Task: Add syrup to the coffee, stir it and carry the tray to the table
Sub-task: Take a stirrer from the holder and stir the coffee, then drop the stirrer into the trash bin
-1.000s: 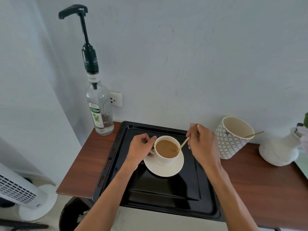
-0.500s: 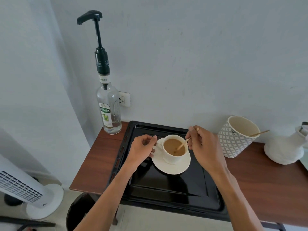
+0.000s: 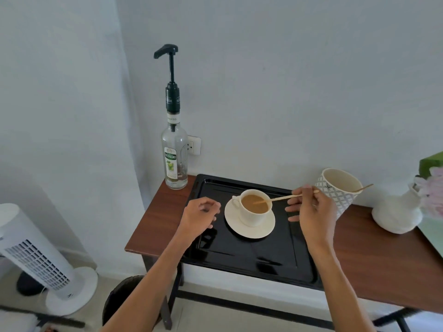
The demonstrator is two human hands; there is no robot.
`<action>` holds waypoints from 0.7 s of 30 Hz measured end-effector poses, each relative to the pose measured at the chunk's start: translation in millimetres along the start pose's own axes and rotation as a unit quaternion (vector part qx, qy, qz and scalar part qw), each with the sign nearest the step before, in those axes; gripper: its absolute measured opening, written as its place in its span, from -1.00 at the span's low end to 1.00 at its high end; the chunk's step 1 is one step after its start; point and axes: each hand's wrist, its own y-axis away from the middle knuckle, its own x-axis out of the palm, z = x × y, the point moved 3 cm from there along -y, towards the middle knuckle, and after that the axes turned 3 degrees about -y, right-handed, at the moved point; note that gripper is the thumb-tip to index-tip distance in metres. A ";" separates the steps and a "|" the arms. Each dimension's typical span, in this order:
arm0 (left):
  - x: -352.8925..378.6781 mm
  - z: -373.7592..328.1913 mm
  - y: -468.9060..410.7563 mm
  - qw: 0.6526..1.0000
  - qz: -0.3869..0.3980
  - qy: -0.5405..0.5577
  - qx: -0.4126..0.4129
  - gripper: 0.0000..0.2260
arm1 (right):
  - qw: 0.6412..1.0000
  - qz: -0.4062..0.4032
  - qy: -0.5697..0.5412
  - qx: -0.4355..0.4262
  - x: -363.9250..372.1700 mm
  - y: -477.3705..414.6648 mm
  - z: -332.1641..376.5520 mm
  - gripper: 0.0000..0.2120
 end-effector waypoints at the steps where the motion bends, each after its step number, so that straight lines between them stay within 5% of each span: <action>1: -4.6 0.8 3.1 1.000 -0.002 -0.002 -0.002 -0.92 | 0.998 -0.019 -0.043 0.033 -2.7 2.0 -3.1 -0.67; 7: -62.9 6.1 16.2 0.999 -0.051 -0.008 -0.006 -0.91 | 0.953 -0.076 -0.220 0.196 5.4 31.2 -11.9 -0.66; 21: -247.1 52.5 53.2 0.951 -0.262 -0.158 0.051 -0.73 | 0.925 0.041 -0.268 0.267 158.0 118.4 26.5 -0.67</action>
